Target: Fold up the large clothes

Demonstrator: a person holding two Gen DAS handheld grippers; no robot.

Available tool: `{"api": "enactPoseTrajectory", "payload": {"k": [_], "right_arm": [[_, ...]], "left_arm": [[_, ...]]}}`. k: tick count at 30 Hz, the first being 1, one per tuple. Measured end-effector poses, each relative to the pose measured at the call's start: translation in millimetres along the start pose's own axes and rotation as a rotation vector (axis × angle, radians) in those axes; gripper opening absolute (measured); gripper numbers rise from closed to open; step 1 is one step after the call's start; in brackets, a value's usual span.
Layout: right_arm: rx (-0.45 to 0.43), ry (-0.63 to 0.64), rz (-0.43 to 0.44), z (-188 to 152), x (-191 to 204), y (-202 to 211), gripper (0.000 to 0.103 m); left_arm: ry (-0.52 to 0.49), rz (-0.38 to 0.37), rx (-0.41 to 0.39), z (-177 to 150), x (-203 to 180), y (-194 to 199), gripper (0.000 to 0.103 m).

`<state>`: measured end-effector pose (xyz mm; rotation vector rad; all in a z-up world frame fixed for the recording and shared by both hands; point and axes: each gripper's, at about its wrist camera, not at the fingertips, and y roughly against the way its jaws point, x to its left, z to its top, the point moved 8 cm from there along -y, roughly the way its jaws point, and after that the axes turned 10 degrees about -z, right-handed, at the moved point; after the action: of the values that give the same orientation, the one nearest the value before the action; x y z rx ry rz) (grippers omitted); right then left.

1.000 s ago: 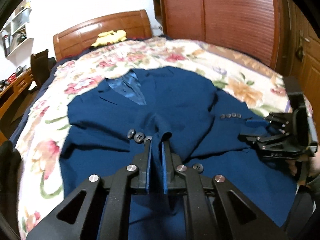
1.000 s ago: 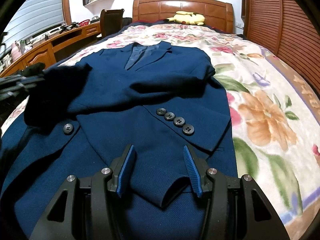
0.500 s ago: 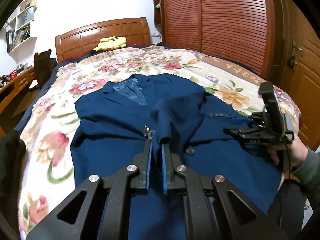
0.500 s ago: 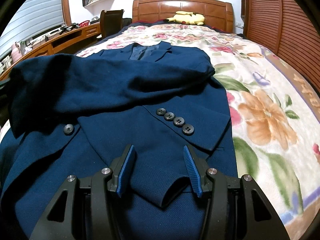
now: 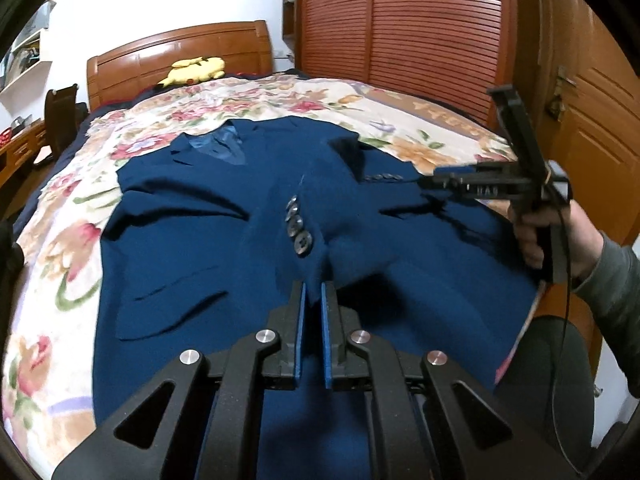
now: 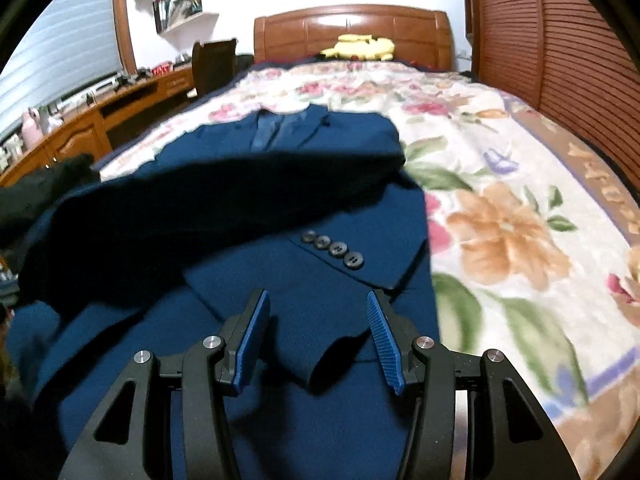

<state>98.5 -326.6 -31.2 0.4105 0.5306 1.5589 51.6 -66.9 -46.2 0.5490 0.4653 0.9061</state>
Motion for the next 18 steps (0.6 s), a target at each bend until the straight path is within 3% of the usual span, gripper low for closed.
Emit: {"api": "enactPoseTrajectory", "payload": {"k": [5, 18], "right_arm": [[-0.057, 0.05, -0.029, 3.1, 4.0, 29.8, 0.052], [-0.106, 0.108, 0.021, -0.8, 31.4, 64.7, 0.052]], "left_arm": [[-0.011, 0.007, -0.004, -2.1, -7.3, 2.2, 0.008], [-0.002, 0.035, -0.068, 10.5, -1.0, 35.5, 0.008]]}}
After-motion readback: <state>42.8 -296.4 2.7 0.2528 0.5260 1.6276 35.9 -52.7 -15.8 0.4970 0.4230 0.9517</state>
